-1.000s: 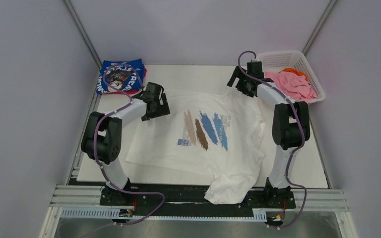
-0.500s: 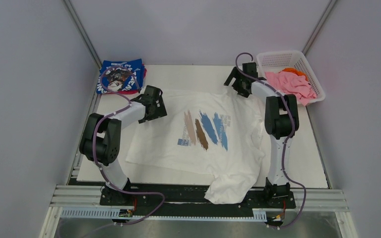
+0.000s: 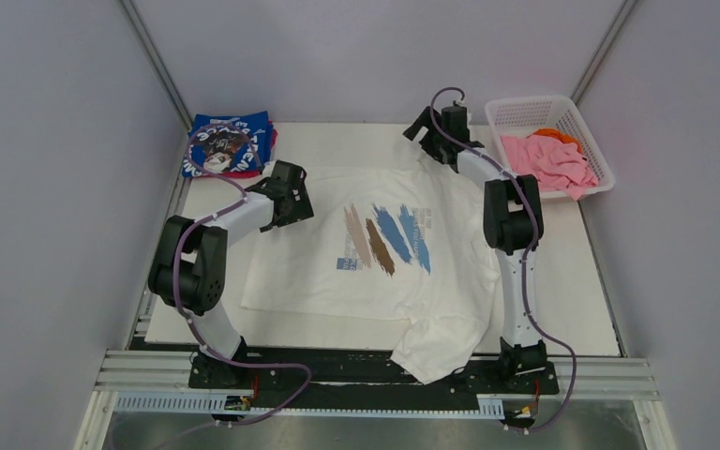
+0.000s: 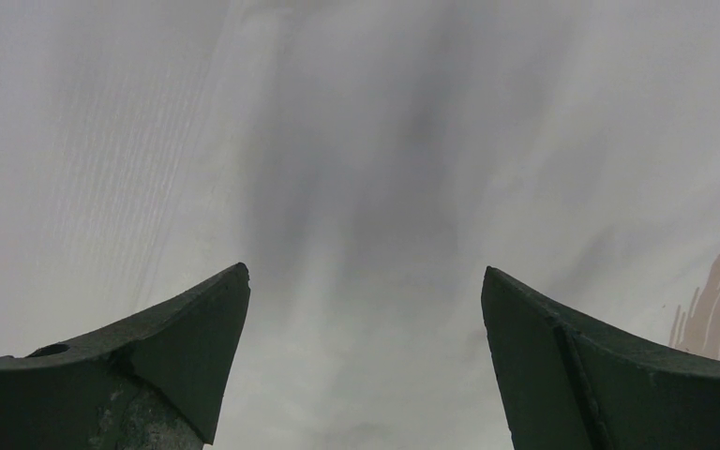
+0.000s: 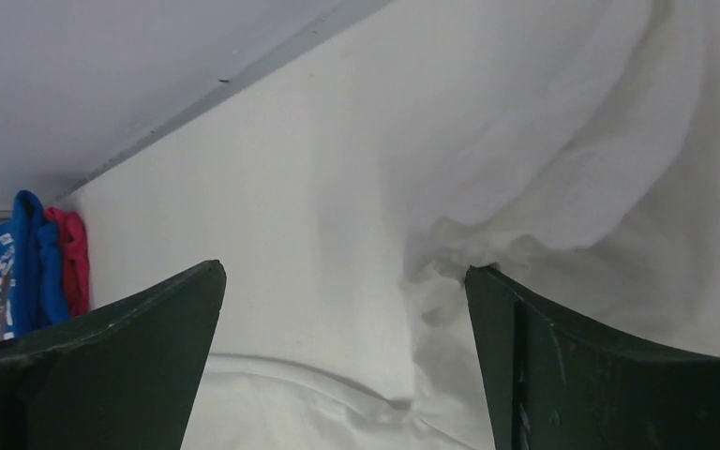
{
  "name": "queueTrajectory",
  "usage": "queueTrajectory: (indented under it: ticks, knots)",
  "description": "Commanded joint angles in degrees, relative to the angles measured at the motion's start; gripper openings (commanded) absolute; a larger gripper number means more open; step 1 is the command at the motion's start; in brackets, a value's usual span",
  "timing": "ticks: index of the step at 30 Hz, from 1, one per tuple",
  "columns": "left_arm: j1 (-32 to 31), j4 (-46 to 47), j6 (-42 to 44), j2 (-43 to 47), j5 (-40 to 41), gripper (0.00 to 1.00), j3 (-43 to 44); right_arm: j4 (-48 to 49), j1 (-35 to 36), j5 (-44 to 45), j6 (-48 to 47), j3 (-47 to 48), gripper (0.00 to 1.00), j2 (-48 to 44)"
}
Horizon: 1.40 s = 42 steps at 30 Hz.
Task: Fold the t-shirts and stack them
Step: Flatten out the tshirt
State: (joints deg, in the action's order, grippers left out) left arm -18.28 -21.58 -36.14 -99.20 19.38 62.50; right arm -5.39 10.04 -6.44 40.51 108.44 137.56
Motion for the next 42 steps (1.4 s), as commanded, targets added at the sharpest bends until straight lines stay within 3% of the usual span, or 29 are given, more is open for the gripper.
queueTrajectory:
  ticks: [1, 7, 11, 17, 24, 27, 33, 39, 42]
  knots:
    - [0.2, 0.6, -1.1, 3.2, 0.6, 1.00, -0.3, 9.3, 3.3, 3.8, 4.5, 8.3, 1.00, 3.2]
    - [0.2, -0.1, -1.0, 3.9, 0.9, 1.00, -0.3, 9.4, 3.9, 0.3, 3.6, 24.4, 1.00, 14.1]
    - [0.2, -0.4, -0.9, 5.1, 1.1, 1.00, -0.2, 8.8, 3.8, 0.4, -2.7, 24.7, 1.00, 10.9]
    - [0.2, -0.6, -0.6, 6.4, 0.1, 1.00, 0.9, 1.0, 3.7, -0.6, -14.3, 10.6, 1.00, -5.4]
    - [0.2, -1.7, 0.8, 6.1, -1.5, 1.00, 4.9, -8.6, 3.7, 8.1, -13.7, -25.6, 1.00, -32.6]
    - [0.4, -2.1, 1.1, 3.7, -4.4, 1.00, 6.9, -10.4, 3.7, 9.8, -12.9, -34.6, 1.00, -39.1]
    - [1.0, -2.0, 1.0, -2.0, -6.7, 1.00, 8.9, -14.3, 3.5, 17.7, -14.7, -39.2, 1.00, -39.7]
    - [3.5, -1.6, -0.3, -5.8, -7.5, 1.00, 8.7, -14.3, 1.4, 14.7, -15.5, -34.5, 1.00, -31.6]
    - [4.7, 0.3, -1.4, -6.2, -7.8, 1.00, 6.5, -15.1, 1.2, 17.3, -15.5, -31.3, 1.00, -26.4]
